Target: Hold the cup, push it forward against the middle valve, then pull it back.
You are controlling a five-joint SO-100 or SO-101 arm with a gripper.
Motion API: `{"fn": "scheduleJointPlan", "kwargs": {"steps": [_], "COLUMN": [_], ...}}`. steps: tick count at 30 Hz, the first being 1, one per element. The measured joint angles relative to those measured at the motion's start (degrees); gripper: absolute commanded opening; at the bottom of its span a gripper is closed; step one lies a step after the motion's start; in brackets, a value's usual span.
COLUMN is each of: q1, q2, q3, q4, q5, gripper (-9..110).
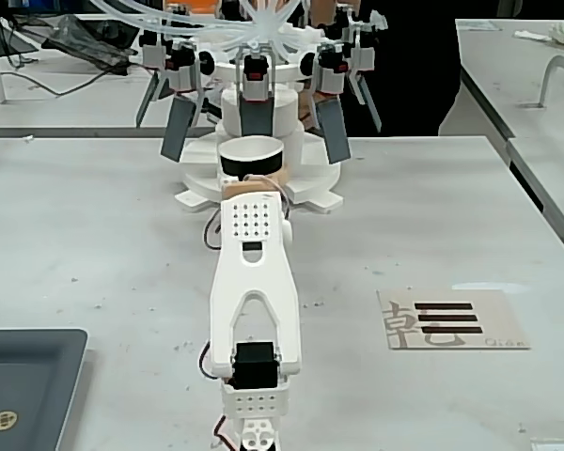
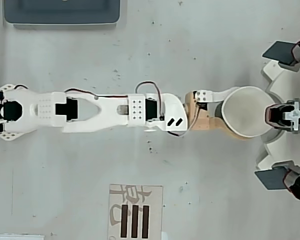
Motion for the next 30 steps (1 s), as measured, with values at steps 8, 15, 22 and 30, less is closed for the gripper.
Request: {"fn": "scheduleJointPlan", "kwargs": {"steps": [8, 15, 22, 30], "q1": [0.1, 0.1, 0.1, 0.1], "q2": [18.7, 28.4, 30.8, 30.8], "q3": [28.5, 40.4, 42.4, 42.4], "q4": [-9.0, -11.3, -12.0, -12.0], "q5": [0.0, 0.0, 0.0, 0.0], "gripper": [3, 3, 3, 3]}}
